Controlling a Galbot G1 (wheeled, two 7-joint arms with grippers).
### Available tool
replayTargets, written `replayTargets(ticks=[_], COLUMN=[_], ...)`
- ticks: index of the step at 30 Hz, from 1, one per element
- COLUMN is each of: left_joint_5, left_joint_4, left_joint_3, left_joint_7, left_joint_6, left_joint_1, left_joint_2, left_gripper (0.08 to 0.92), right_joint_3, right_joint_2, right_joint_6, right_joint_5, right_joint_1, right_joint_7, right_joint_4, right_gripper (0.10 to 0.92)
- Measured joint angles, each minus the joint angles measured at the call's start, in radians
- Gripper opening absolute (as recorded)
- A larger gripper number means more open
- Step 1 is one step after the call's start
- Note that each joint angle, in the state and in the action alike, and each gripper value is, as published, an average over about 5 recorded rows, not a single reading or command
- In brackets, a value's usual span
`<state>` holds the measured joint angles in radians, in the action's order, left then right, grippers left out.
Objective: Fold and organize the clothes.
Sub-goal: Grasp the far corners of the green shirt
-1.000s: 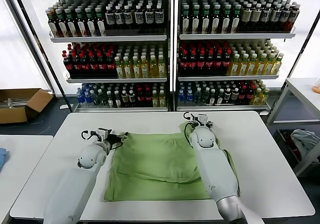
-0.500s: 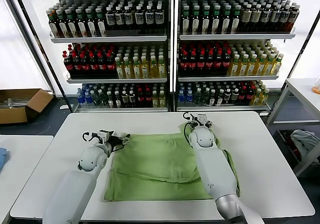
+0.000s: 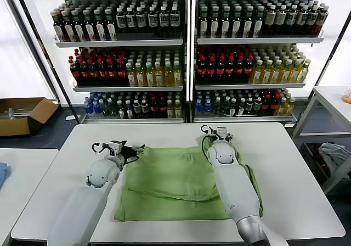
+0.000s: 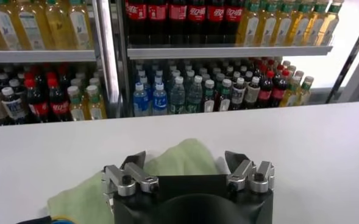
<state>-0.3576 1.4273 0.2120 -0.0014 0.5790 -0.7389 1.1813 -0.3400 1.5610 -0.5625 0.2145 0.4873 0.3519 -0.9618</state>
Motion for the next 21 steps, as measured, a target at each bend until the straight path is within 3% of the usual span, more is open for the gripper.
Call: replayTargets(ticks=[17,21], left_joint_5=[0.003,0.005], left_joint_4=[0.022,0.010], left_joint_3=[0.000,-0.003], left_joint_7=[0.022,0.022], left_joint_6=[0.000,0.000], left_joint_1=[-0.042,-0.045], left_joint_2=[0.006,0.011], left_gripper=[0.823,0.772], right_joint_3=[0.001,0.001], right_joint_2=[-0.003,-0.006], right_joint_6=[-0.010,-0.010], right_joint_5=[0.001,0.003], right_joint_1=[0.036,0.042], right_joint_7=[0.009,0.009], right_joint_4=[-0.034,-0.038], right_gripper=[0.823,0.817])
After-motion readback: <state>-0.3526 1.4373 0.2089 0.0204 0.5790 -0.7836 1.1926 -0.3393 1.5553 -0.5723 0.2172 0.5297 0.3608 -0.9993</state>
